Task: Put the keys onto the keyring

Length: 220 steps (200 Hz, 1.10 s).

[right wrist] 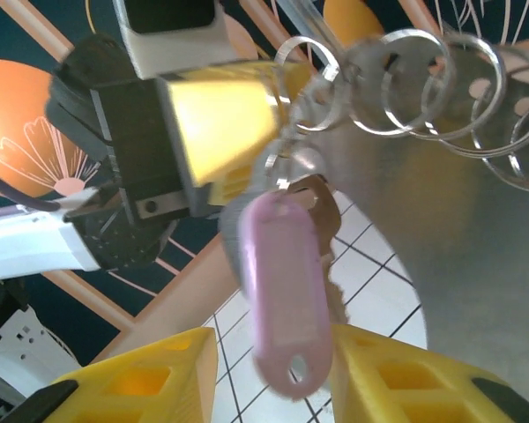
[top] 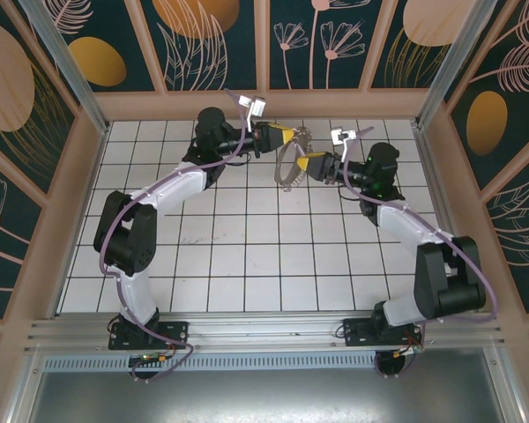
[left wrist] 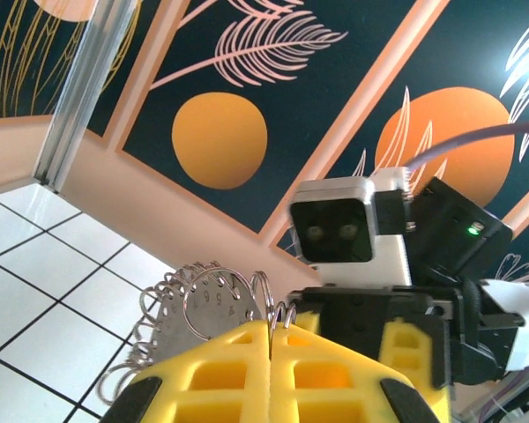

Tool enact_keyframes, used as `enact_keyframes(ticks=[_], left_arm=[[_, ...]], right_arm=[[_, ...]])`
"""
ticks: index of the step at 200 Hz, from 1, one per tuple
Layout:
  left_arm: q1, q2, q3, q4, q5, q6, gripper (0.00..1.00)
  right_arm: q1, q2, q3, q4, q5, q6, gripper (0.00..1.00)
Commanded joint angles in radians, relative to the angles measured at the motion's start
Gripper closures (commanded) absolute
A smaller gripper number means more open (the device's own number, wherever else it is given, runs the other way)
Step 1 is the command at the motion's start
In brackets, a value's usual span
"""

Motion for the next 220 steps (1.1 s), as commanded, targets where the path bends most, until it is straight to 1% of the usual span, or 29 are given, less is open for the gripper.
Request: enact_keyframes(ticks=[1,19,28,46,92,117,220], left_arm=[[0.0,-0.044,0.003,0.077,-0.05,-0.052,1.0],[-0.002,-0.042,-0.002,0.116,-0.051,-0.109,1.0],[0.0,-0.043,-0.01,0.144,-0.054,-0.141,1.0],[0.0,-0.051,-0.02,0.165,-0.065,-0.179,1.0],[-0.002,-0.063,-0.033,0.192,-0.092,-0.273,1.0],[-0.005,-0.068,-0.034,0.185,-0.103,-0.296,1.0],[-0.009,-0.058,-0.017,0.158,-0.1,-0.288,1.0]], right_arm=[[-0.007,-0.1,-0.021,0.054,0.067,0.033,0.61],[-0.007,-0.132,-0.02,0.087,0.139,0.071,0.61],[-0.007,-0.143,-0.021,0.108,0.184,0.089,0.59],[-0.007,-0.133,-0.002,0.158,0.234,0.137,0.58],[-0.006,-0.014,0.07,0.346,0.232,0.291,0.57],[0.004,0.034,0.088,0.421,0.248,0.355,0.57],[0.061,0.142,0.183,0.419,0.242,0.371,0.59]])
